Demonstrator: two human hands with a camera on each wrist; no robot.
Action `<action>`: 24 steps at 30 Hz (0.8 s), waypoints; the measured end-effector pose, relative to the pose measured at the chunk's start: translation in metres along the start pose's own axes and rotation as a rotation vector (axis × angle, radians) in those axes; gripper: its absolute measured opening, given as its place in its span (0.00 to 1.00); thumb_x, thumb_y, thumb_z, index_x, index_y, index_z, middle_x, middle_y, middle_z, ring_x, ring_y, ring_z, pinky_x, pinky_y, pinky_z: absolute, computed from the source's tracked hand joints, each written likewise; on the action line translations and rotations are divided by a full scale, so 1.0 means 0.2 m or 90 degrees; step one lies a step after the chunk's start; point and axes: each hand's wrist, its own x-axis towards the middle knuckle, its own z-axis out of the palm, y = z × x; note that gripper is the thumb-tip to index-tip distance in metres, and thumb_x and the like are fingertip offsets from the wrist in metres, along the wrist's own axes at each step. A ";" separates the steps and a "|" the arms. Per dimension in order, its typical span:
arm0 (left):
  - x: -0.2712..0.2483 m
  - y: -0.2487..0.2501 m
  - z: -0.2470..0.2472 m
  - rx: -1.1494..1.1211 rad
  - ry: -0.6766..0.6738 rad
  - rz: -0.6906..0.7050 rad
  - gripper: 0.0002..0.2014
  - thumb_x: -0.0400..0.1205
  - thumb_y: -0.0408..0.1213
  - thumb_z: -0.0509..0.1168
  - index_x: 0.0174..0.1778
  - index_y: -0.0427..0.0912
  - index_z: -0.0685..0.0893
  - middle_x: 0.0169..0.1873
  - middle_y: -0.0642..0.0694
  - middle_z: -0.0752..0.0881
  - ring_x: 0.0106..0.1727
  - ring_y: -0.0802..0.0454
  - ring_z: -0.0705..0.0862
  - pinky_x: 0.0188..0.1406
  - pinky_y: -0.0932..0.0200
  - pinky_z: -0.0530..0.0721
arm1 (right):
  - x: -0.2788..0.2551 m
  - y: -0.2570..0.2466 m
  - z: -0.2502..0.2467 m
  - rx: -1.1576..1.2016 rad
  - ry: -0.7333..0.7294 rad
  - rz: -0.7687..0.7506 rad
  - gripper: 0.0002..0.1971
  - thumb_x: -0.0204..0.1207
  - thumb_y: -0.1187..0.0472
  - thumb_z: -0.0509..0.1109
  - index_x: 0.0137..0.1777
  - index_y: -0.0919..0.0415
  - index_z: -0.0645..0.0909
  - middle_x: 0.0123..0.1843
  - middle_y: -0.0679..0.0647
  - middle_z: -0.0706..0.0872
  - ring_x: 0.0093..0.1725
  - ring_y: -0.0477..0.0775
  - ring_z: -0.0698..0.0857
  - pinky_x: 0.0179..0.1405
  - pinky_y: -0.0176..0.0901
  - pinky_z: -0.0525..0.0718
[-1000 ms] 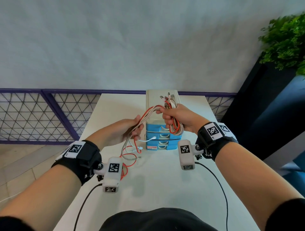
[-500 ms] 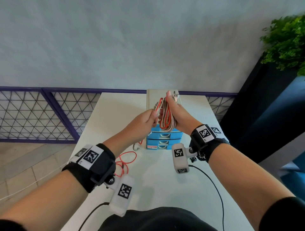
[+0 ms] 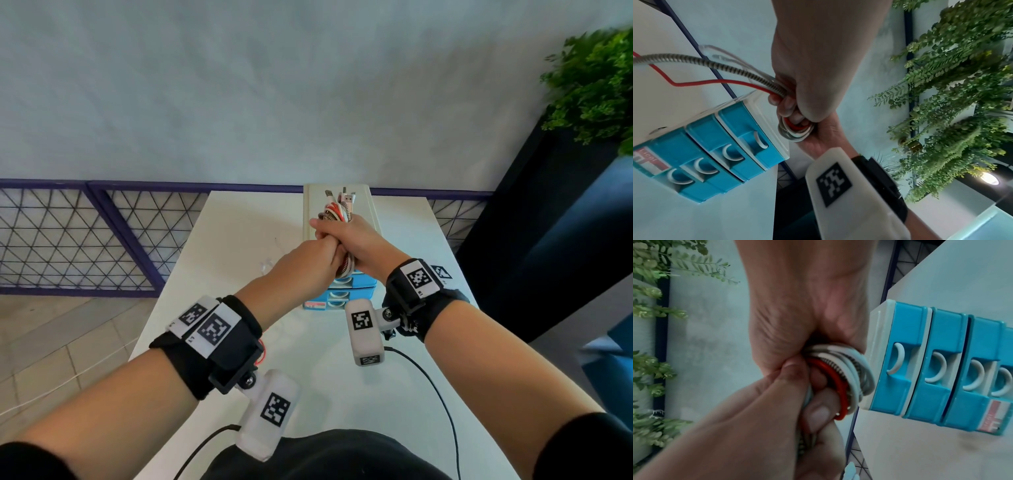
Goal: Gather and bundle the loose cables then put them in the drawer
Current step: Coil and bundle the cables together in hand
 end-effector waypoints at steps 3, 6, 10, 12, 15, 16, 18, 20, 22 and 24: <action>0.02 -0.03 -0.01 -0.018 -0.026 -0.015 0.18 0.88 0.44 0.46 0.61 0.36 0.73 0.43 0.38 0.85 0.37 0.47 0.83 0.36 0.50 0.81 | 0.01 0.02 0.00 -0.008 0.042 -0.017 0.13 0.75 0.52 0.74 0.36 0.59 0.80 0.33 0.54 0.83 0.33 0.52 0.83 0.39 0.44 0.84; 0.02 -0.04 -0.05 -0.034 -0.075 -0.058 0.17 0.87 0.47 0.47 0.49 0.38 0.74 0.29 0.44 0.82 0.24 0.53 0.79 0.29 0.55 0.76 | 0.01 0.03 0.01 -0.026 0.062 -0.028 0.16 0.75 0.51 0.73 0.32 0.59 0.79 0.31 0.55 0.82 0.34 0.55 0.83 0.42 0.48 0.83; -0.01 -0.06 -0.07 -0.229 -0.205 -0.083 0.22 0.87 0.50 0.51 0.34 0.40 0.76 0.21 0.44 0.85 0.20 0.54 0.83 0.31 0.62 0.81 | 0.03 0.03 0.01 -0.036 0.078 -0.024 0.16 0.75 0.50 0.73 0.32 0.60 0.79 0.27 0.54 0.85 0.28 0.54 0.85 0.38 0.47 0.85; -0.02 -0.08 -0.08 -0.212 -0.256 -0.056 0.19 0.86 0.48 0.56 0.32 0.42 0.79 0.23 0.48 0.87 0.22 0.61 0.82 0.28 0.72 0.79 | 0.04 0.04 0.02 -0.016 0.089 -0.026 0.13 0.76 0.52 0.73 0.36 0.61 0.81 0.31 0.54 0.87 0.36 0.56 0.90 0.42 0.50 0.88; -0.03 -0.11 -0.07 -0.169 -0.291 -0.051 0.16 0.85 0.42 0.58 0.35 0.41 0.84 0.36 0.46 0.90 0.20 0.68 0.78 0.22 0.78 0.71 | 0.04 0.05 0.02 0.041 0.100 -0.035 0.10 0.77 0.54 0.73 0.41 0.61 0.83 0.41 0.57 0.91 0.49 0.56 0.92 0.52 0.54 0.89; -0.03 -0.12 -0.07 -0.164 -0.290 -0.044 0.17 0.85 0.43 0.58 0.36 0.40 0.85 0.37 0.47 0.90 0.21 0.67 0.78 0.23 0.78 0.70 | 0.03 0.05 0.03 0.064 0.102 -0.037 0.10 0.77 0.53 0.73 0.42 0.61 0.83 0.44 0.59 0.92 0.50 0.56 0.92 0.55 0.54 0.88; -0.03 -0.13 -0.06 -0.148 -0.283 -0.026 0.22 0.85 0.50 0.55 0.37 0.41 0.87 0.35 0.52 0.88 0.27 0.62 0.78 0.31 0.70 0.73 | 0.01 0.05 0.03 0.139 0.079 -0.042 0.10 0.78 0.53 0.72 0.46 0.61 0.82 0.50 0.62 0.92 0.52 0.56 0.91 0.58 0.53 0.87; -0.04 -0.14 -0.04 -0.138 -0.287 -0.015 0.24 0.86 0.52 0.52 0.33 0.44 0.86 0.30 0.57 0.85 0.31 0.60 0.77 0.35 0.66 0.73 | 0.00 0.04 0.04 0.234 0.027 -0.038 0.10 0.79 0.51 0.70 0.48 0.59 0.80 0.54 0.64 0.91 0.55 0.58 0.91 0.59 0.52 0.86; -0.05 -0.14 -0.01 -0.145 -0.288 -0.010 0.23 0.87 0.50 0.51 0.30 0.47 0.82 0.26 0.58 0.81 0.29 0.65 0.77 0.32 0.71 0.72 | -0.01 0.02 0.05 0.318 -0.011 -0.036 0.11 0.80 0.51 0.68 0.43 0.58 0.76 0.52 0.64 0.91 0.52 0.58 0.91 0.55 0.49 0.87; -0.06 -0.15 0.02 -0.196 -0.268 -0.009 0.22 0.86 0.50 0.52 0.30 0.47 0.80 0.24 0.58 0.78 0.26 0.66 0.76 0.30 0.74 0.70 | -0.03 -0.01 0.06 0.369 -0.004 -0.029 0.13 0.80 0.52 0.69 0.39 0.58 0.75 0.39 0.59 0.90 0.37 0.55 0.91 0.41 0.45 0.89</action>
